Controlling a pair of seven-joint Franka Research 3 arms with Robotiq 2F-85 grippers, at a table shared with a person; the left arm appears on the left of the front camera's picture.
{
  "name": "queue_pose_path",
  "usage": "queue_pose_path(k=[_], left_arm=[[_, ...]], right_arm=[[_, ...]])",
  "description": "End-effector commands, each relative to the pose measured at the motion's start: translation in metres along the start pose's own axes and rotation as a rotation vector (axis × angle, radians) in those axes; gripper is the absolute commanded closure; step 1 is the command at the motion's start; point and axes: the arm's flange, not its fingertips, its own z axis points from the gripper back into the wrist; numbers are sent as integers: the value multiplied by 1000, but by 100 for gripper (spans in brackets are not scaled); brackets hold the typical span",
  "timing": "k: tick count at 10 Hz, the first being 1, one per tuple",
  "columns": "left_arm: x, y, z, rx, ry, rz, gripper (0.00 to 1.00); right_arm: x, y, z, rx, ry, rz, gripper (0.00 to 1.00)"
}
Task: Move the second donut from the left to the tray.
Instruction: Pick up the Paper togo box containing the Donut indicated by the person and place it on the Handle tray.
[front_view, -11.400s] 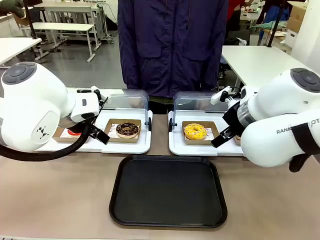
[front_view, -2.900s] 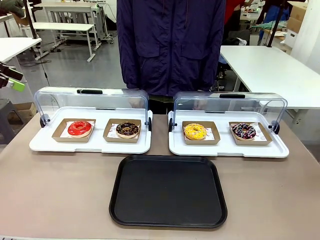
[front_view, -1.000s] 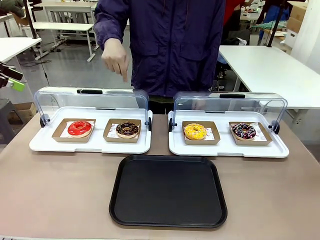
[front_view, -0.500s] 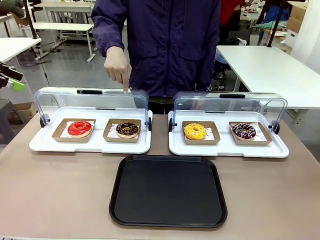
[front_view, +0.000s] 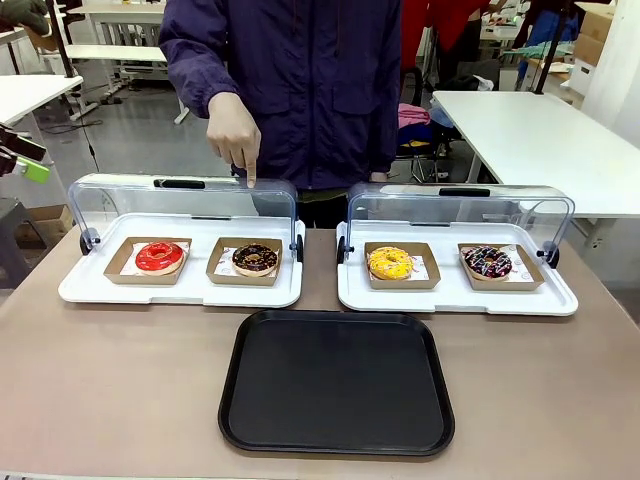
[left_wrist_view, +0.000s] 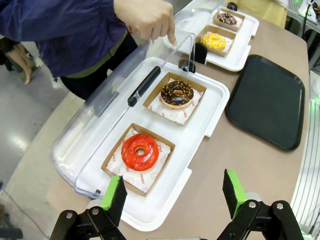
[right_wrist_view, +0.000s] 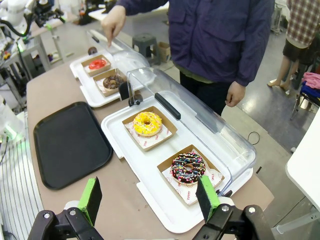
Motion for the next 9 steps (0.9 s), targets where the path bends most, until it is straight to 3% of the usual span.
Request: queue_pose_path(k=[1, 6, 7, 9], left_arm=[[2, 1, 0, -5, -21, -7, 0], [0, 0, 0, 0, 0, 0, 0], [24, 4, -15, -83, 87, -106, 0], [60, 4, -38, -126, 175, -192, 0]], right_arm=[[0, -1, 0, 2, -4, 26, 0], [0, -1, 0, 2, -4, 26, 0], [0, -1, 0, 2, -4, 26, 0], [0, -1, 0, 2, -4, 26, 0]])
